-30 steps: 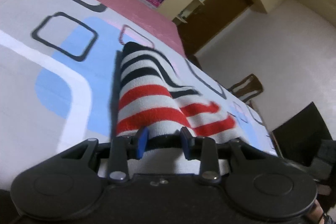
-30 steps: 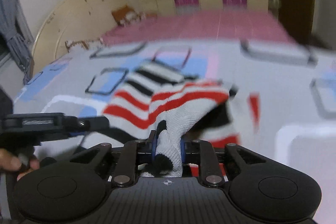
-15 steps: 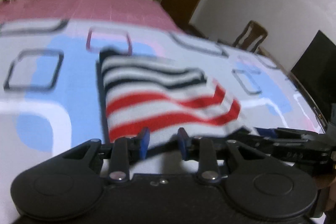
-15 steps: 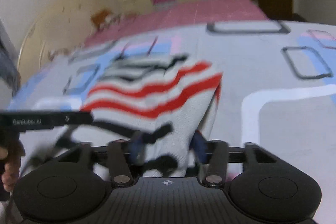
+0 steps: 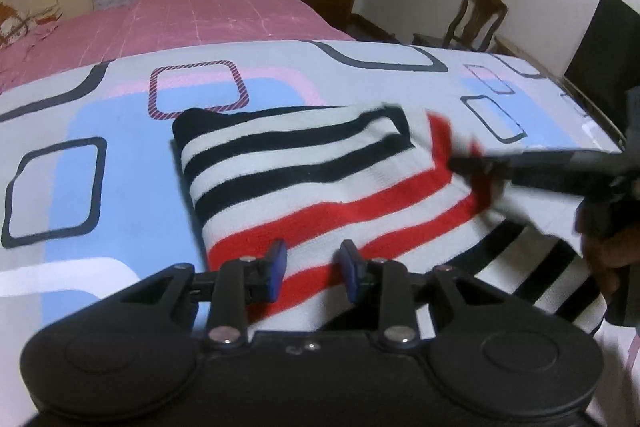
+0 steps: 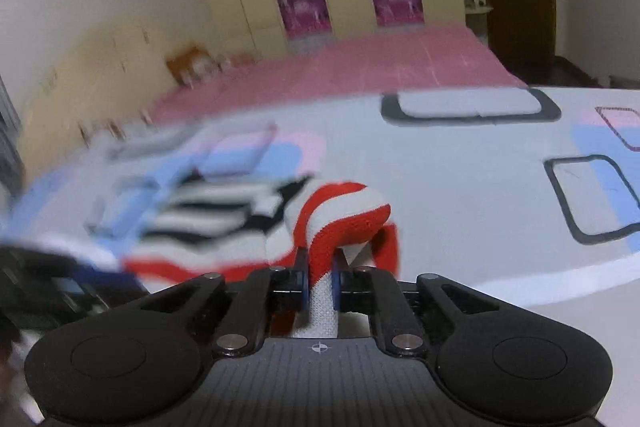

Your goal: Fold small clothes

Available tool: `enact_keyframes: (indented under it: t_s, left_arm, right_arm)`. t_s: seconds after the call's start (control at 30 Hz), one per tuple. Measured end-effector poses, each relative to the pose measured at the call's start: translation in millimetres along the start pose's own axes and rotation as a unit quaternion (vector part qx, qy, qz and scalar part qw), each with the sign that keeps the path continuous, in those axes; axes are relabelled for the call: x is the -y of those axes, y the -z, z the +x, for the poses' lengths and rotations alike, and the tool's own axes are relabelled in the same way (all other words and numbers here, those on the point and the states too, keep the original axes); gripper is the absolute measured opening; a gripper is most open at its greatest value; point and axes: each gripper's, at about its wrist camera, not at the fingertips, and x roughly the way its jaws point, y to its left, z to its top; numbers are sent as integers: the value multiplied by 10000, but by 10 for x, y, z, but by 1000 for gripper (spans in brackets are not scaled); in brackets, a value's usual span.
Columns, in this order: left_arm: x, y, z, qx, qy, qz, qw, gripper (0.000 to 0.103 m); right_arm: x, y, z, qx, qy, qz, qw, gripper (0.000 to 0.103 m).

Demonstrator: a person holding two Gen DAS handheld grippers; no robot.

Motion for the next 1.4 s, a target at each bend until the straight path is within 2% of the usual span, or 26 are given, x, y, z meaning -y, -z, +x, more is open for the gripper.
enact_keyframes:
  t_s: [0.03, 0.13, 0.2, 0.27, 0.3, 0.33, 0.4, 0.47, 0.5, 0.53, 0.63, 0.67, 0.77, 0.87, 1.0, 1.03, 1.07, 1.2, 1.3, 1.37, 1.4]
  left_arm:
    - [19, 9, 10, 7, -40, 50, 10000, 31]
    - [83, 43, 21, 79, -183, 145, 9997, 31]
    - [96, 51, 2, 97, -209, 142, 9996, 30]
    - [91, 52, -55, 131, -201, 127, 9996, 30]
    - [102, 45, -93, 175, -217, 118, 9995, 28]
    - [128, 75, -186, 308, -181, 138, 9993, 28]
    - [198, 152, -376, 581, -30, 165, 9982, 28]
    - [318, 255, -572, 826, 126, 258, 9962, 28]
    - [377, 302, -637, 877, 161, 294, 9956, 28]
    - [434, 354, -687, 886, 207, 353, 9952, 29]
    - [580, 522, -747, 791, 36, 664, 9946, 29]
    - [592, 573, -733, 707, 31, 693, 9951, 29]
    - [560, 688, -674, 555, 25, 581, 9968, 29]
    - [490, 686, -707, 599, 69, 321, 9977, 28]
    - [447, 722, -640, 478, 114, 235, 9985, 28]
    - [428, 733, -613, 398, 171, 215, 9988, 28]
    - [414, 739, -600, 332, 246, 225, 9989, 27]
    - [388, 780, -587, 115, 342, 385, 9986, 26]
    - [437, 792, -604, 123, 231, 525, 9983, 26]
    - [460, 776, -727, 272, 153, 525, 9981, 26]
    - [471, 775, -796, 390, 132, 557, 9976, 26]
  right_arm:
    - [24, 57, 87, -179, 154, -27, 9997, 10]
    - [117, 84, 117, -224, 113, 263, 9993, 10]
    - [113, 75, 96, -219, 146, 240, 9994, 10]
    - [120, 50, 6, -183, 162, 326, 9992, 30]
    - [109, 34, -85, -110, 266, 361, 9989, 47]
    - [91, 40, -213, 20, 225, 319, 9992, 48]
    - [65, 67, -420, 95, 8, 288, 9995, 47]
    - [35, 135, -616, 74, -226, 261, 9994, 34]
    - [5, 176, -717, 74, -334, 215, 9992, 26]
    - [-28, 220, -810, 72, -392, 165, 9991, 25]
    - [-180, 383, -1010, 10, -630, -149, 9979, 21]
    - [-258, 438, -1017, -81, -610, -341, 9975, 21]
    - [-397, 591, -967, -293, -113, -748, 9967, 22]
    - [-326, 676, -956, -279, -219, -344, 9988, 22]
    - [-209, 756, -775, -607, -627, 150, 9961, 21]
    - [-172, 779, -725, -663, -741, 299, 9946, 10]
    - [-139, 800, -697, -742, -724, 387, 9939, 7]
    - [-95, 924, -789, -886, -583, 255, 9940, 5]
    - [-98, 888, -743, -979, -592, 285, 9930, 6]
    - [-111, 816, -801, -995, -546, 160, 9934, 6]
    - [-122, 773, -884, -870, -450, 110, 9951, 15]
